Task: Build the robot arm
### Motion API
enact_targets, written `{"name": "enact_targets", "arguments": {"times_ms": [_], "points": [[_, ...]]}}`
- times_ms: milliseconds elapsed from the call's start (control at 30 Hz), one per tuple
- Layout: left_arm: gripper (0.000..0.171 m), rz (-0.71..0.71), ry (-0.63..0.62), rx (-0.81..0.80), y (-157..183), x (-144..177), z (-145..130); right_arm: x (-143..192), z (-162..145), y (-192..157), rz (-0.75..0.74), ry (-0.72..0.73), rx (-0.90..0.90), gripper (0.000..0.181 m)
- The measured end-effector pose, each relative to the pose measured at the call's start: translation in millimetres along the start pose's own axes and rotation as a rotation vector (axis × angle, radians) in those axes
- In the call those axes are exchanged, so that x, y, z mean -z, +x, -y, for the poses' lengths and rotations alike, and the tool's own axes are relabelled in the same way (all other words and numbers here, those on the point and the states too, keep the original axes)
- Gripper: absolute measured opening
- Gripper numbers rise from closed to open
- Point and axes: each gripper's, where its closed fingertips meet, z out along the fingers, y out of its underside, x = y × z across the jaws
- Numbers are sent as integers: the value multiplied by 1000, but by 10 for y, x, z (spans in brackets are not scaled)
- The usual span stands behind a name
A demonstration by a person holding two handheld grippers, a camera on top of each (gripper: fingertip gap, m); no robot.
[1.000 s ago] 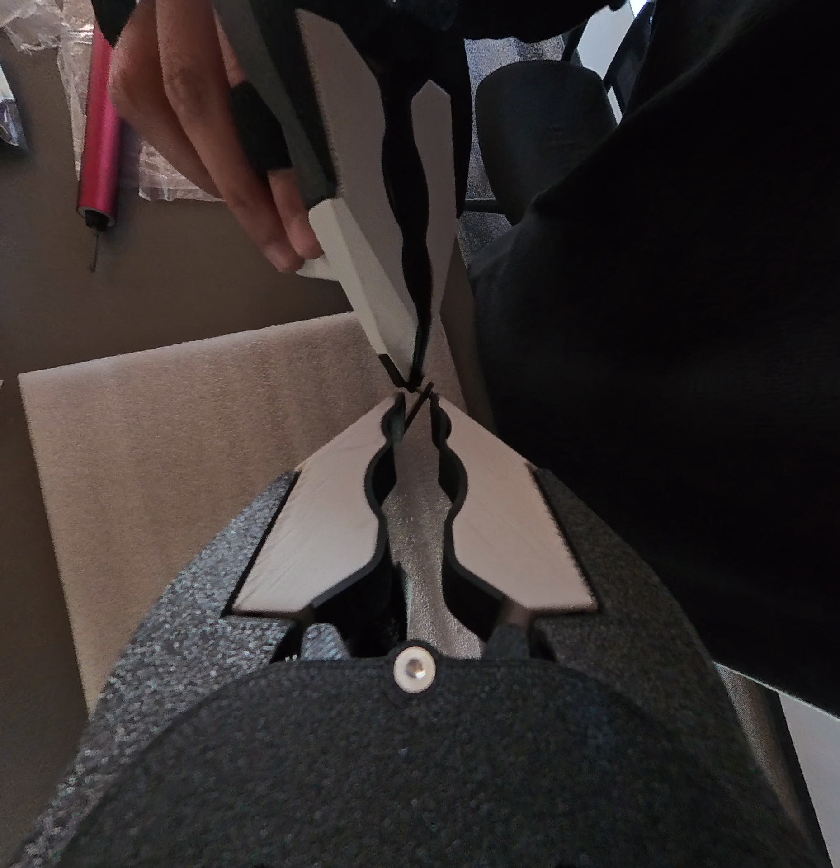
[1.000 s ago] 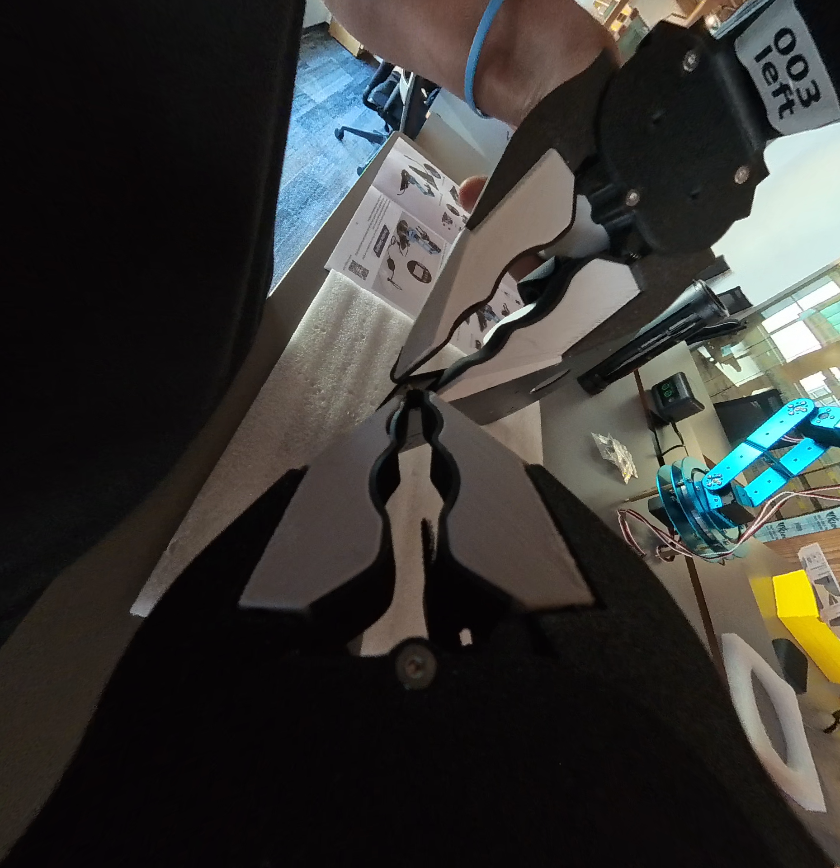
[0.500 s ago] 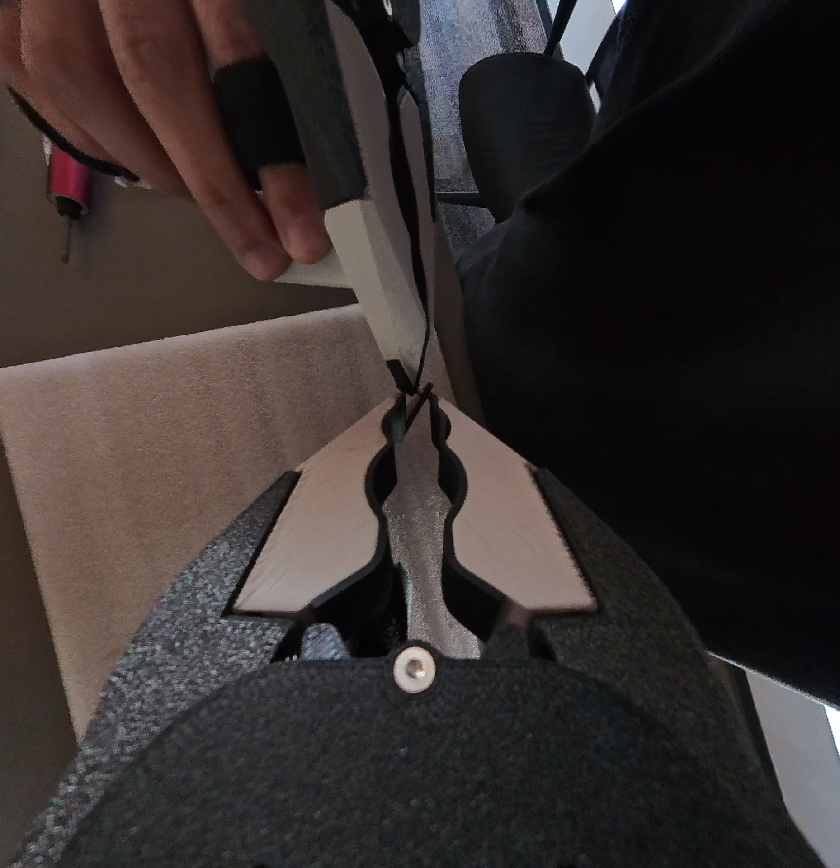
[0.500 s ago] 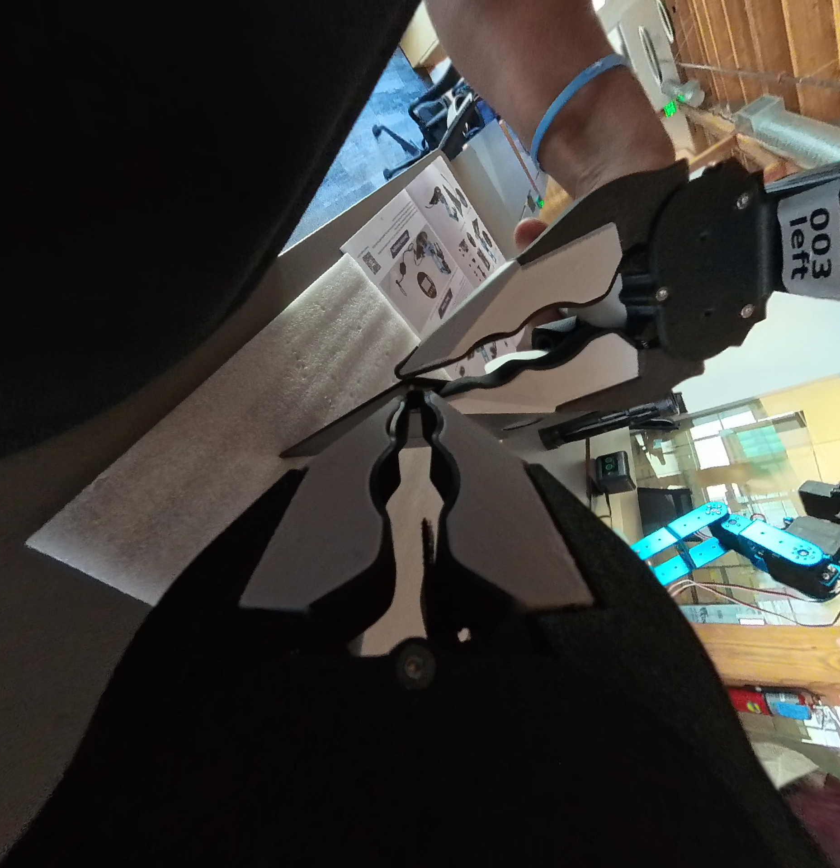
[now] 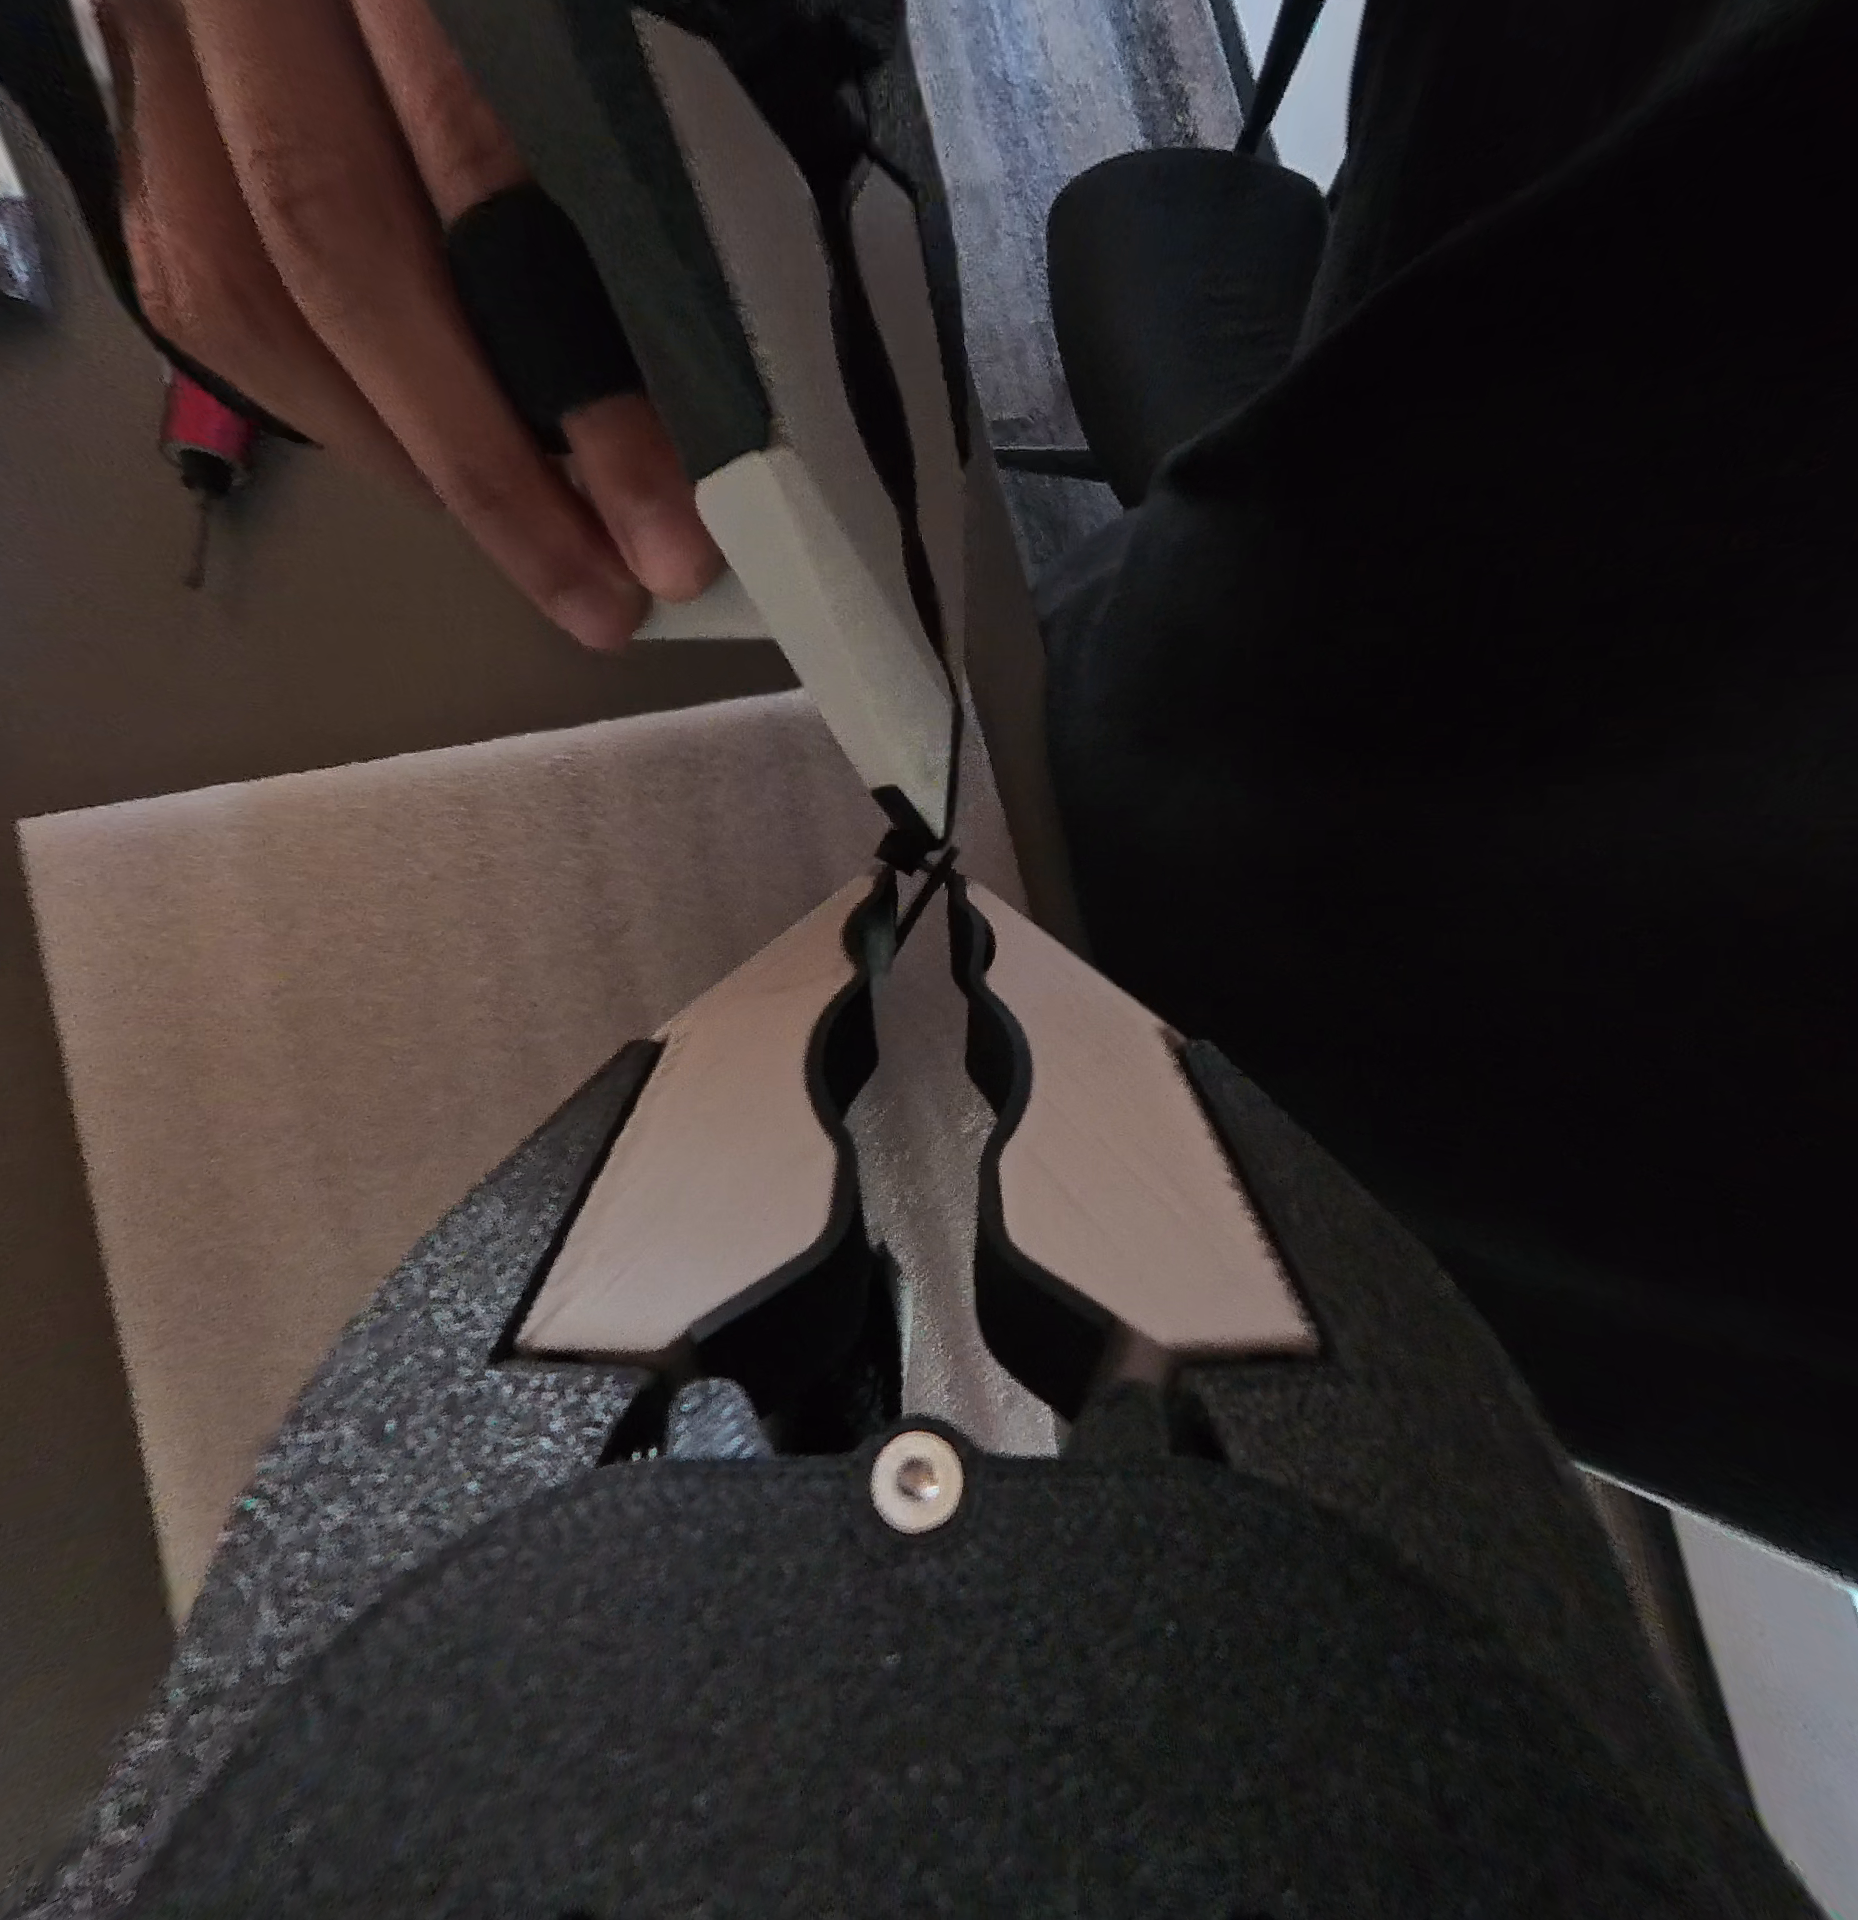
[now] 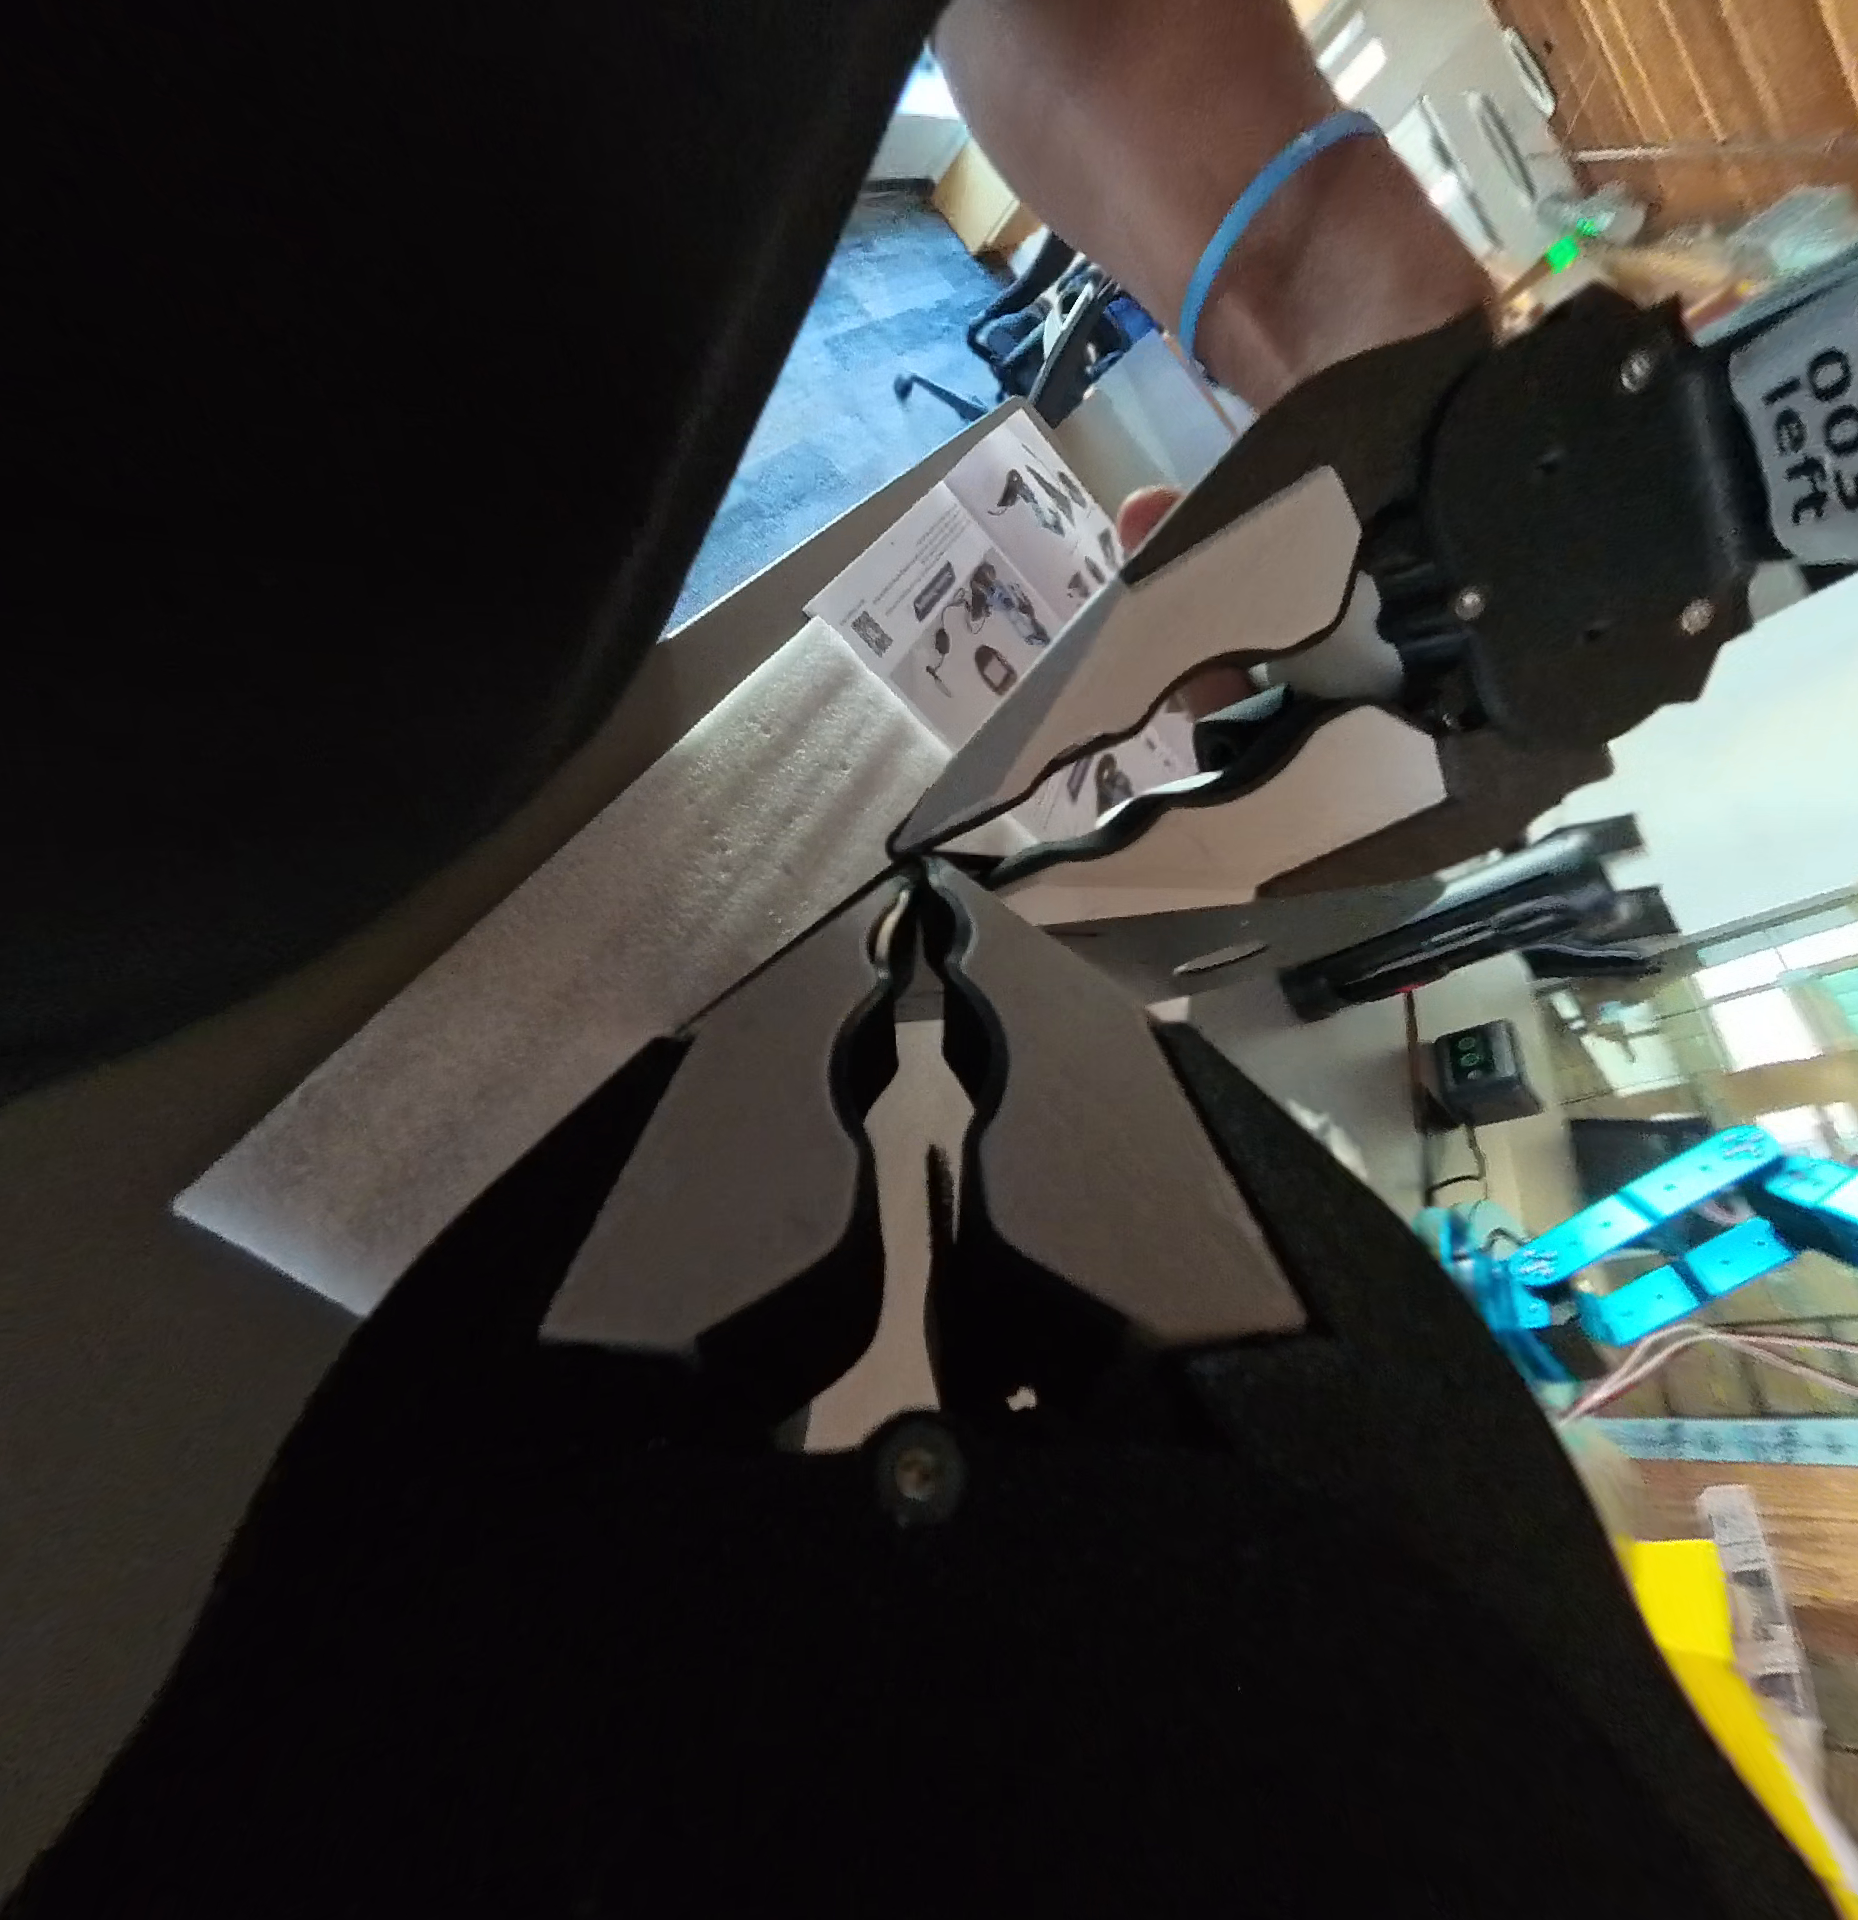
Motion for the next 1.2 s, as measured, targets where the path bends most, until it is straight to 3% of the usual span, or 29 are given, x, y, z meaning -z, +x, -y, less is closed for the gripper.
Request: {"name": "enact_targets", "arguments": {"times_ms": [167,200,333,433,700,1200], "points": [[10,-14,-1,-4,22,2,-13,131,7,107,-87,40,-191,0],[10,-14,-2,-6,25,2,-15,163,4,102,-78,55,-274,1],[10,-16,-10,-9,44,7,-27,187,21,-2,71,173,-791,42],[10,-4,-16,-6,34,6,-24,123,144,8,129,345,-1056,47],[10,-23,-29,6,48,9,-34,-7,70,-16,-47,360,-988,24],[10,-19,-44,0,66,16,-51,-22,44,-40,1,309,-924,19]]}}
